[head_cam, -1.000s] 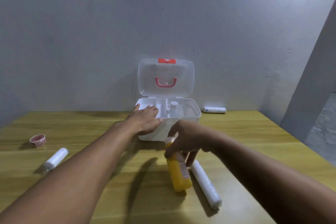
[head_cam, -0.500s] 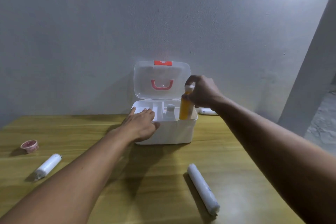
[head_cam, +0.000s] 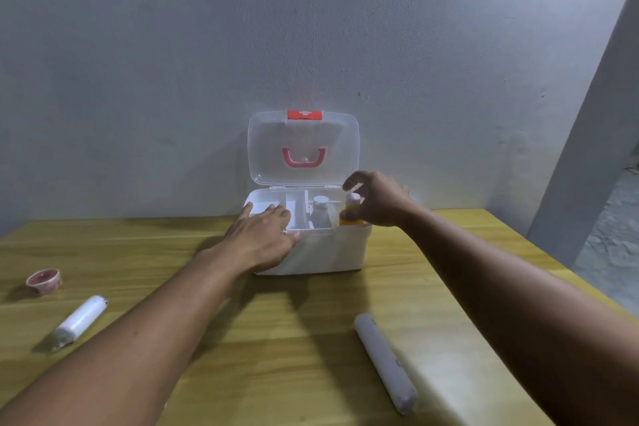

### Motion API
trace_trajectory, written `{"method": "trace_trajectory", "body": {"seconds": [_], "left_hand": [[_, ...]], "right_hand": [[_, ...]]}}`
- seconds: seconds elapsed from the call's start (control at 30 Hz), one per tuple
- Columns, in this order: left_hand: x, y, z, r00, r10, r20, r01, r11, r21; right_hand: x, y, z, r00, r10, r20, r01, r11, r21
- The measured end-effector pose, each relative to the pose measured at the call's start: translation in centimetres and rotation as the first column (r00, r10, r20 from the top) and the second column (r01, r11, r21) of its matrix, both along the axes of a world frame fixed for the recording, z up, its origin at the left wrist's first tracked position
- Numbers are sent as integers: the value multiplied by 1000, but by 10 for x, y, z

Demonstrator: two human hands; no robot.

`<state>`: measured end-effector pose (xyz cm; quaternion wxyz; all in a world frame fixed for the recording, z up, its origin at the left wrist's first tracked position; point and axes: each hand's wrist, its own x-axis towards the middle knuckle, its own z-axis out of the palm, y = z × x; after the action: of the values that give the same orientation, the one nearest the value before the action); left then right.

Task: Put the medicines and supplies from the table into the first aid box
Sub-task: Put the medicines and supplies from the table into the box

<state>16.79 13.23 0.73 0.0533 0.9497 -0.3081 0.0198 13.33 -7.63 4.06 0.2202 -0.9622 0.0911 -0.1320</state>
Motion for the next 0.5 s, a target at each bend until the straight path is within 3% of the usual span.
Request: {"method": "trace_trajectory", "body": {"seconds": [0.1, 0.17, 0.3, 0.37, 0.5], "left_hand": [[2, 0, -1, 1000, 4, -2, -4, 1000, -23], [1, 0, -3, 1000, 10, 1, -10, 999, -48], [-3, -5, -3, 999, 45, 22, -44, 997, -68], [-5, -10, 0, 995, 83, 54, -77, 991, -109], [0, -22, 5, 986, 101, 134, -67, 969, -237]], "right_hand": [[-2, -17, 4, 992, 56, 117, -99, 908, 406], [4, -34, 0, 983, -55, 177, -33, 889, 456], [18, -67, -25, 980, -195, 29, 189, 971, 147], [23, -76, -38, 981, -186, -63, 185, 983, -11], [35, -86, -54, 969, -179, -167, 153, 975, -159]]}}
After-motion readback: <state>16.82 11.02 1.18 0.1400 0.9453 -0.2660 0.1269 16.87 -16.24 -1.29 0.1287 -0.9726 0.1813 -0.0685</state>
